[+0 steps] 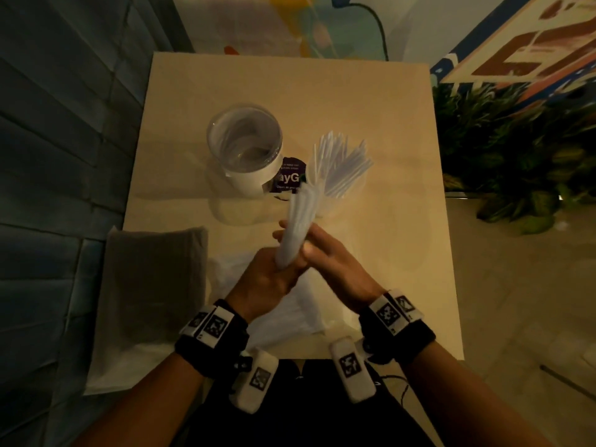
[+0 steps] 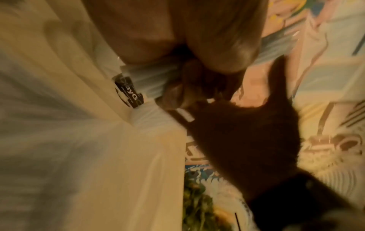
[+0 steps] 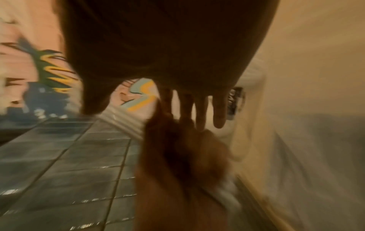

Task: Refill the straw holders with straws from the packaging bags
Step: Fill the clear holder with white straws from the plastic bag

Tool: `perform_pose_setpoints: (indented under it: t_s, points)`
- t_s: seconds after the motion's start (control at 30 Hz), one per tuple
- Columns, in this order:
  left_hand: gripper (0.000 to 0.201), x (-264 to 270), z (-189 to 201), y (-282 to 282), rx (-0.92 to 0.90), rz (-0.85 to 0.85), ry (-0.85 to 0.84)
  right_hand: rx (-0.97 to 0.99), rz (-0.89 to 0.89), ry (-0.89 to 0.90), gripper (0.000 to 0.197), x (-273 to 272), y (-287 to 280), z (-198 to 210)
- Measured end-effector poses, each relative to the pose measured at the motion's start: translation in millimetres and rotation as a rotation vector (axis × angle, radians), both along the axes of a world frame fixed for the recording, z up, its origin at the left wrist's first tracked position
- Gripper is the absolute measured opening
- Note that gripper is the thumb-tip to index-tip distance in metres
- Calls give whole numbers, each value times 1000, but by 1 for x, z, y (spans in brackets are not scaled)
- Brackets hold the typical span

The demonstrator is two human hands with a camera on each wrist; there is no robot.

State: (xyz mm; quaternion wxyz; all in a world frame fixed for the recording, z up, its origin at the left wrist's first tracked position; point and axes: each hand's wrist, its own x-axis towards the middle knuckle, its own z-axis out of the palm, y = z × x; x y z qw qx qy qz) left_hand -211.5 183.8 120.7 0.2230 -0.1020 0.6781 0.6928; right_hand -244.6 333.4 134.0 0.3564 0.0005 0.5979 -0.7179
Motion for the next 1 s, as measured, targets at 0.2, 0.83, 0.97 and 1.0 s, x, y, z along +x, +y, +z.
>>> perform_pose_setpoints:
  t_s: [0.2, 0.83, 0.97, 1.0]
  points:
    - [17, 18, -6, 15, -112, -189, -106, -103, -29, 25, 50, -4, -4, 29]
    - [61, 3, -38, 1, 353, 175, -493, 97, -171, 546, 53, -4, -5, 55]
    - [49, 3, -47, -8, 182, 60, -409, 21, -419, 659, 38, -47, 6, 81]
    - [43, 5, -52, -10, 107, 41, -378, 30, -481, 678, 36, -62, 9, 82]
